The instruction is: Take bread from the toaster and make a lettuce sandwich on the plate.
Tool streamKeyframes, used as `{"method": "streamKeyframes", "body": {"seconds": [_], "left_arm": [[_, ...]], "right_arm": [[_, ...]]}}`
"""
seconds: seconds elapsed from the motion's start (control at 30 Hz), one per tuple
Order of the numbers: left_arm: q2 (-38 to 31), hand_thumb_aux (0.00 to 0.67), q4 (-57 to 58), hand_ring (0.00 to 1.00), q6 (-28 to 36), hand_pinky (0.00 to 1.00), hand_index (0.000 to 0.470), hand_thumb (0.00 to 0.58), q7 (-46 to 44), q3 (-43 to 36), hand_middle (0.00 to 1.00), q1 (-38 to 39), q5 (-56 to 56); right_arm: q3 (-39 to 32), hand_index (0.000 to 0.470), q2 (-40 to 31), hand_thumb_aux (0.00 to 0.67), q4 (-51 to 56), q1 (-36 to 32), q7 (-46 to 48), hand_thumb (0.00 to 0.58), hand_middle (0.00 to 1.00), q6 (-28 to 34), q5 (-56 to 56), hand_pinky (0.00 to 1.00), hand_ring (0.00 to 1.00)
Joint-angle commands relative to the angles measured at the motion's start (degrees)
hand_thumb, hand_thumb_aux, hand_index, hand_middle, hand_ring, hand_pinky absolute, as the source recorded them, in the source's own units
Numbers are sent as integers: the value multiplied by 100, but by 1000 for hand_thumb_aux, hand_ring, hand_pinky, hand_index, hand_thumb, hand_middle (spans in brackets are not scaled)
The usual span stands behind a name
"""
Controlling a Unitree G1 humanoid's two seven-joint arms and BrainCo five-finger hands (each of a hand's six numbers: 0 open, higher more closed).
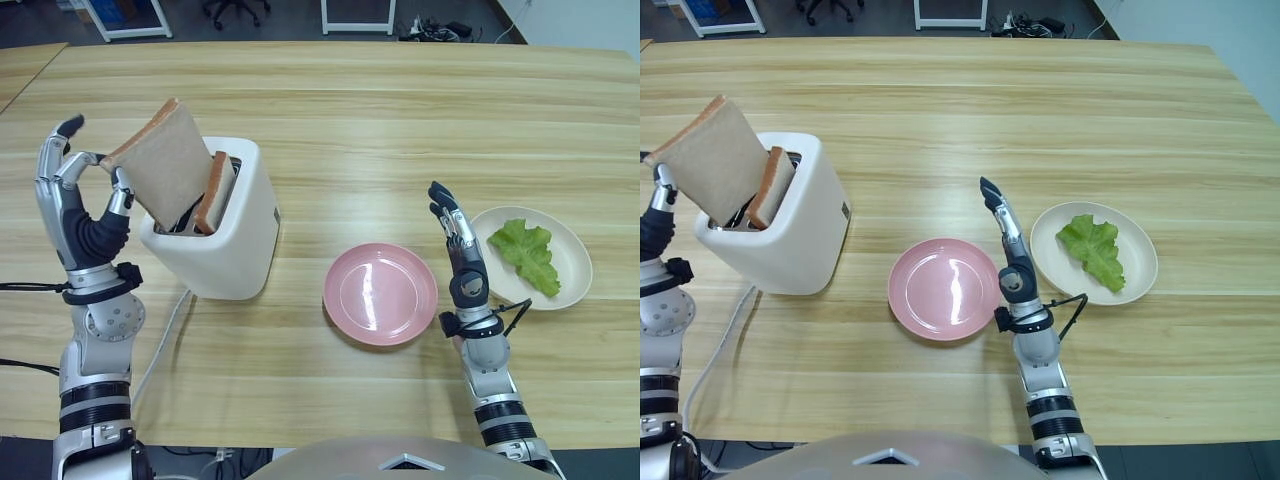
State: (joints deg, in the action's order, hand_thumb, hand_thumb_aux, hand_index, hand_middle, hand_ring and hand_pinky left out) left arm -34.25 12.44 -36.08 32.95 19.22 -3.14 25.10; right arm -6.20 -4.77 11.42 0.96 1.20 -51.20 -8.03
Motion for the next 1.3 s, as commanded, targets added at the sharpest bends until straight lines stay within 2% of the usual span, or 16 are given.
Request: {"method": "streamKeyframes", "body": {"seconds": [0.03,0.07,0.3,0.4,0.53,0.77,0.9,1.0,1.17,1.3], "left_arm": [[107,670,57,969,344,969,470,580,216,140,969,-205,192],[124,670,66,1000,374,1000,470,580,260,151,1000,-224,206],[276,670,85,1000,272,1000,470,580,448,450,1000,-426,-235],[351,670,-64,1000,29,1000,470,580,502,679,1000,-503,-595],[535,670,-457,1000,-321,1000,470,580,-15,752,1000,-494,-1649],[885,670,-1430,1000,-526,1000,470,580,-1453,470,1000,-250,-3578],[1056,670,-2372,1000,-542,1000,470,580,-2555,-219,1000,124,-4598],[1204,670,-2823,1000,-317,1000,470,580,-3303,-960,1000,283,-4857],[1460,670,-2959,1000,252,1000,470,580,-4260,-2162,1000,398,-4447],[1872,670,-2476,1000,876,1000,470,580,-4500,-2870,1000,143,-3833]], "right_arm": [[-4,0,10,0,44,-41,11,0,0,37,-56,0,0],[-5,0,10,0,52,-46,14,0,0,35,-53,0,0],[21,0,-6,0,89,-74,18,0,0,26,-29,0,0],[134,0,-24,0,94,-109,-52,0,0,23,-10,0,0],[307,0,-61,0,153,-187,-187,0,0,87,-104,0,0],[958,0,-353,0,476,-423,-779,0,0,360,-550,0,0],[1398,0,-762,0,777,-561,-1217,0,0,602,-868,0,0],[1705,0,-1311,0,1162,-642,-1764,0,0,946,-1452,0,0],[1569,0,-2410,0,1859,-708,-2865,0,0,1918,-2944,0,0],[1242,0,-3101,0,2150,-656,-3322,0,0,2901,-3823,0,0]]}}
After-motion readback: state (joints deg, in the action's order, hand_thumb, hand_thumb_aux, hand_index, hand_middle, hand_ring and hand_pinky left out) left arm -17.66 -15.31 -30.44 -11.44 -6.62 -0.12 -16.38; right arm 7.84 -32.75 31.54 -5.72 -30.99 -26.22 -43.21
